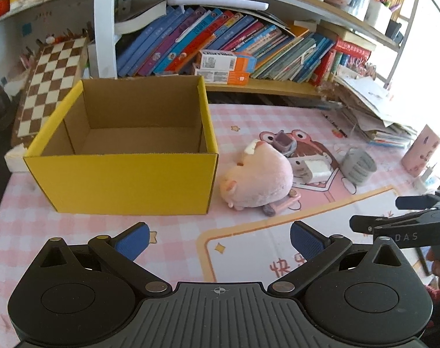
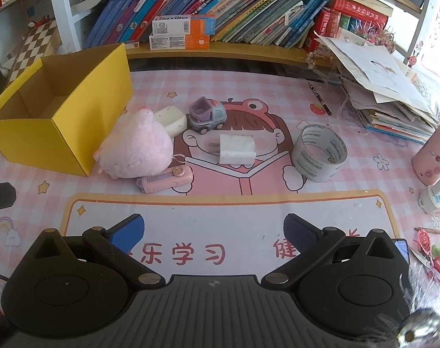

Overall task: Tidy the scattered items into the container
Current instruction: 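Move the left tool toward the pink plush pig while the right tool approaches the tape roll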

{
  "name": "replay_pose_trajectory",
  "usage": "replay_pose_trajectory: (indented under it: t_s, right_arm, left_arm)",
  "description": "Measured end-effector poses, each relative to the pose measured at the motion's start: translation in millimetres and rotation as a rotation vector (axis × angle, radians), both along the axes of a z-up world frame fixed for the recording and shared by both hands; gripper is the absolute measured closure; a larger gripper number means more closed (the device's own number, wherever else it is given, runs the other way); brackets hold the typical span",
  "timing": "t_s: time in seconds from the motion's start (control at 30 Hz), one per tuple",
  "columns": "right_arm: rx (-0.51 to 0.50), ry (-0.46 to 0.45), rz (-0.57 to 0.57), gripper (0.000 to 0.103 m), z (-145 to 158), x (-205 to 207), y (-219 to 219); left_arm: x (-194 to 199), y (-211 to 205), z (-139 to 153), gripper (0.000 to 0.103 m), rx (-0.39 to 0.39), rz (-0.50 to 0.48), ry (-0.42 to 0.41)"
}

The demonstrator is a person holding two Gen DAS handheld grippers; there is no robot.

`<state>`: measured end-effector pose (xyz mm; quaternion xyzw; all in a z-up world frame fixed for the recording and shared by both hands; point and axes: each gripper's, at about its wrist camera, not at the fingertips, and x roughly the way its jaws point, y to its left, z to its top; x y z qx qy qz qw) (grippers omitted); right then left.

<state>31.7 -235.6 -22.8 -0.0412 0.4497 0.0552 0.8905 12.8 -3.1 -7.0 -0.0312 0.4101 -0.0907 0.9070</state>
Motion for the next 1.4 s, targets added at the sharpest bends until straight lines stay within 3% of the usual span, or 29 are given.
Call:
replay_pose_trajectory:
  t_s: [0.3, 0.67, 0.87, 1.07, 1.27, 1.4]
  right_arm:
    - [0.013, -0.003, -0.040, 0.000, -1, 11, -11]
    - [-0.015, -0.067, -0.083, 0.000, -6, 32, -30]
    - [0.024, -0.081, -0.133, 0.000, -15, 38, -47]
    - [0.055, -0.106, -0.187, 0.001, -23, 43, -60]
    - [0.030, -0.110, -0.184, 0.002, -30, 55, -64]
    - [0.005, -0.110, -0.174, 0.009, -36, 65, -66]
  left_arm:
    - [17, -8, 6, 0.000, 0.092, -0.044, -0.027]
    - [47, -36, 12, 0.000, 0.103, -0.188, -0.110]
    - [62, -56, 2, 0.006, 0.108, -0.248, -0.097]
    - [70, -80, -15, 0.012, 0.182, -0.330, -0.090]
    - [78, -97, -29, 0.012, 0.245, -0.380, -0.084]
    - [85, -100, -38, 0.012, 0.257, -0.380, -0.068]
